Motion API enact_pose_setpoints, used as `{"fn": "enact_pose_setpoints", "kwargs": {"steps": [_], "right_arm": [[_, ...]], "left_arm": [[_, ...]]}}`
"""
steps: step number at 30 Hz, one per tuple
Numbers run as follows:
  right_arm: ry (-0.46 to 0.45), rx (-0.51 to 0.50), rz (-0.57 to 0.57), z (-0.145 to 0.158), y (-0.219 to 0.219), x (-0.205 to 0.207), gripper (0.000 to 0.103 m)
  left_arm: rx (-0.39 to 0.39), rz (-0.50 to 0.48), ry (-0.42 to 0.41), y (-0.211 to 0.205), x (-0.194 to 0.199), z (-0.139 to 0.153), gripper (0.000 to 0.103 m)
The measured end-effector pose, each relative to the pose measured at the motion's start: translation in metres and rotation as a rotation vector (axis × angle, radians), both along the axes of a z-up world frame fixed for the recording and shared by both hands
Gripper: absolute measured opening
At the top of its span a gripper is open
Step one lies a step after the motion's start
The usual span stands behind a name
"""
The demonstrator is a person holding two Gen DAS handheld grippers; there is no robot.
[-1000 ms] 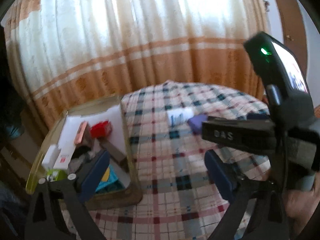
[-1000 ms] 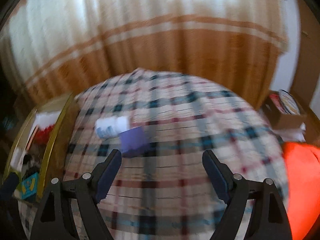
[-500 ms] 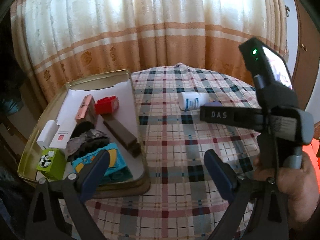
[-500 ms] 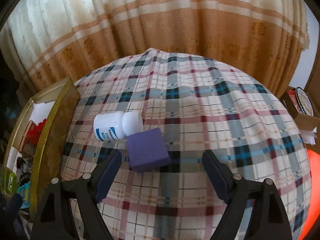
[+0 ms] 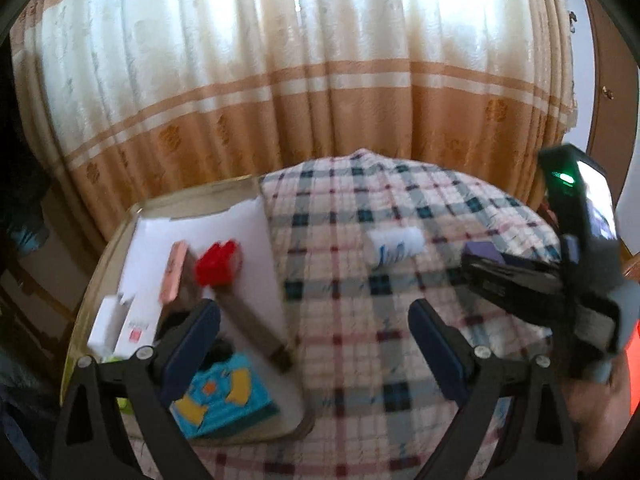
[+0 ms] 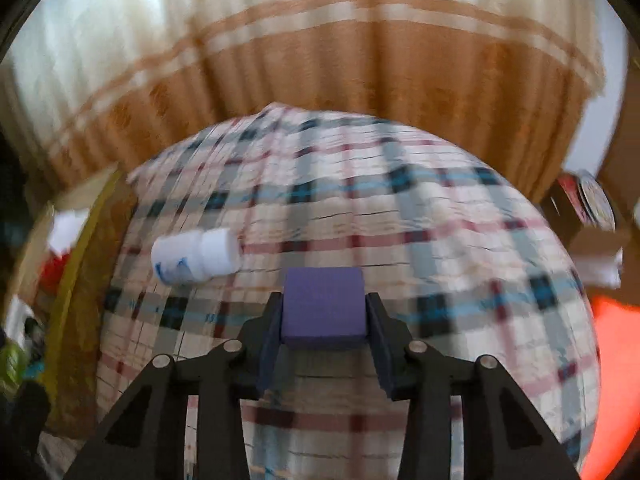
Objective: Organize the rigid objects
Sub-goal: 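Grasp the purple block with the right gripper while the left grasps the white pill bottle, then lift the pill bottle and purple block and carry both over the box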
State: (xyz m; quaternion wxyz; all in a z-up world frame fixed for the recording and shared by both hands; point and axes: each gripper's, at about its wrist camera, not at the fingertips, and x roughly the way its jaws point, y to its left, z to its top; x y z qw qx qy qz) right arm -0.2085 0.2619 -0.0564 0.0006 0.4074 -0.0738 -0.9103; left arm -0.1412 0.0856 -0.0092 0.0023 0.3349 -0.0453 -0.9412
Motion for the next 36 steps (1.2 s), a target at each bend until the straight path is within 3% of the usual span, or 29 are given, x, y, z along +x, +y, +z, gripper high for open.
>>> {"fn": "enact_pose_setpoints", "kwargs": {"steps": [7,17,21,25,31,34,36], "right_arm": [[0.059,-0.032,-0.107,0.011,0.028,0.026,0.043],[0.026,-0.134,-0.15,-0.002,0.043,0.033,0.043],[0.016,-0.148,-0.158,-0.005,0.045,0.033,0.043],[0.007,-0.14,-0.16,-0.006,0.044,0.032,0.043],[0.0,-0.138,-0.157,-0.007,0.045,0.031,0.043],[0.0,-0.138,-0.158,-0.007,0.045,0.031,0.043],[0.002,-0.14,-0.164,-0.007,0.047,0.032,0.043]], "left_arm": [[0.003,-0.027,-0.047,0.039,-0.05,-0.006,0.097],[0.019,-0.006,-0.128,0.075,-0.114,-0.032,0.097],[0.039,0.039,-0.201,0.072,-0.131,-0.048,0.085],[0.029,0.043,-0.247,0.073,-0.135,-0.062,0.08],[0.082,0.021,-0.223,0.07,-0.133,-0.065,0.077],[0.092,0.007,-0.212,0.07,-0.133,-0.064,0.061],[0.081,0.001,-0.212,0.072,-0.132,-0.064,0.061]]}}
